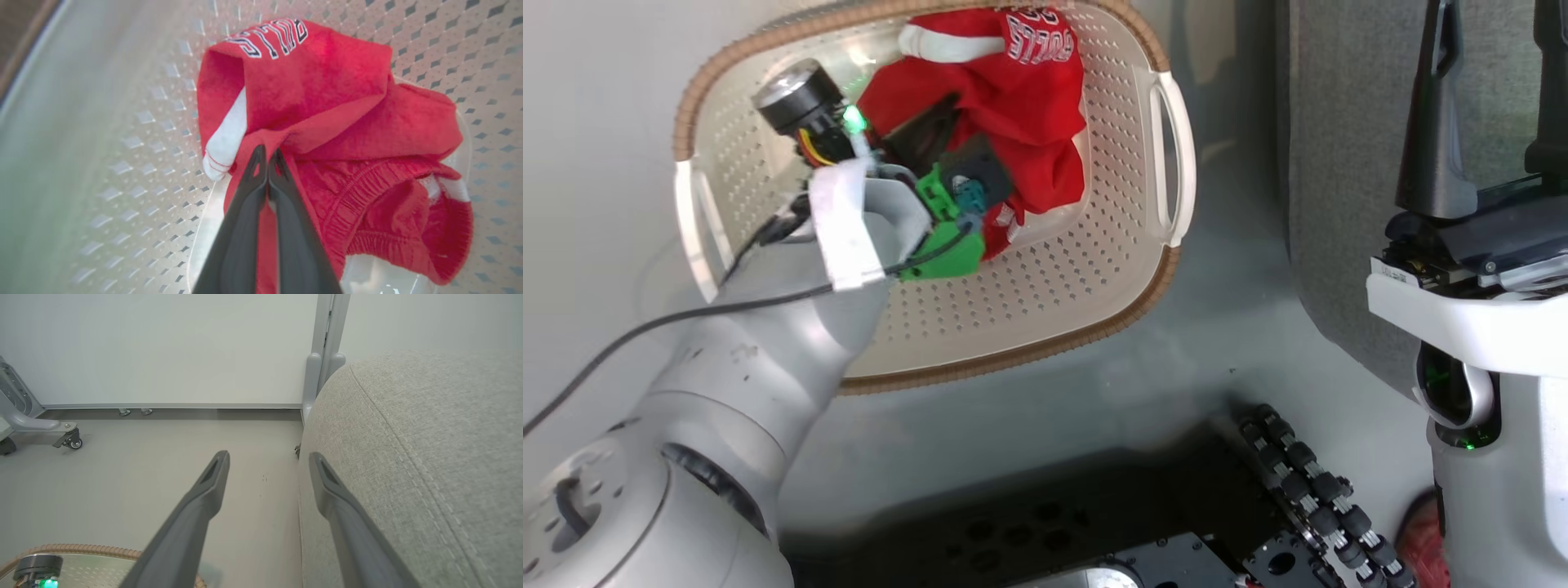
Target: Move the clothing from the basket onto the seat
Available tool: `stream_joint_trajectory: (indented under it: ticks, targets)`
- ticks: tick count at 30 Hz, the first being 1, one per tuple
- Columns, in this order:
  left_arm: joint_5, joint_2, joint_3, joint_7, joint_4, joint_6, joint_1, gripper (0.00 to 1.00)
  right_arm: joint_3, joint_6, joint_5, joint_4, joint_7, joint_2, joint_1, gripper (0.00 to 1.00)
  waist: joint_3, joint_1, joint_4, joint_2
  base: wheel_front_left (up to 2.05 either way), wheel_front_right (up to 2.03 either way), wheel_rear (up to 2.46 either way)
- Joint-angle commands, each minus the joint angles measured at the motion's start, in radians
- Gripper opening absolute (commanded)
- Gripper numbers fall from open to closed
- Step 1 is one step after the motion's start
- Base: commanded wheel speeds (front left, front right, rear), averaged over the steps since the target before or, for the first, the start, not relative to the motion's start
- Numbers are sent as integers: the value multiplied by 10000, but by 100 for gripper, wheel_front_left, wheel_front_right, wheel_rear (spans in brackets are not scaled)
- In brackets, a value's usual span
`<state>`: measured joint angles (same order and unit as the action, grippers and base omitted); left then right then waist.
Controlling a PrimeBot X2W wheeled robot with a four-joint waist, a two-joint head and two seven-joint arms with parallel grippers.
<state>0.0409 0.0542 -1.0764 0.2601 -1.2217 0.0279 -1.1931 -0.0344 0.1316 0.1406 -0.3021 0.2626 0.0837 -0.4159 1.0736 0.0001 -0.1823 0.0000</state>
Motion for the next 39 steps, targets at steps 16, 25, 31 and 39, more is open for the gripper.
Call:
stream_joint_trajectory:
  ticks: [16, 25, 31, 39]
  targets:
    - [1255, 573, 1138, 54, 4722, 775, 3949, 0, 46, -17, 118, 992, 34, 199, 1185, 100, -4582, -1, 985, 0, 0, 0, 0]
    - [1514, 896, 3012, 55, 7720, 991, 6658, 0, -4, -17, 265, 1594, 32, 116, 2587, 100, -7379, -1, 1172, 0, 0, 0, 0]
    - [1273, 962, 4089, 55, 9165, 991, 7787, 0, -356, -17, 311, 1997, 32, 65, 3224, 100, -8596, -1, 1129, 0, 0, 0, 0]
    - [790, 1053, 5206, 55, 10392, 728, 8813, 0, -895, -17, 372, 2433, 32, 135, 4048, 100, -9916, -1, 961, 0, 0, 0, 0]
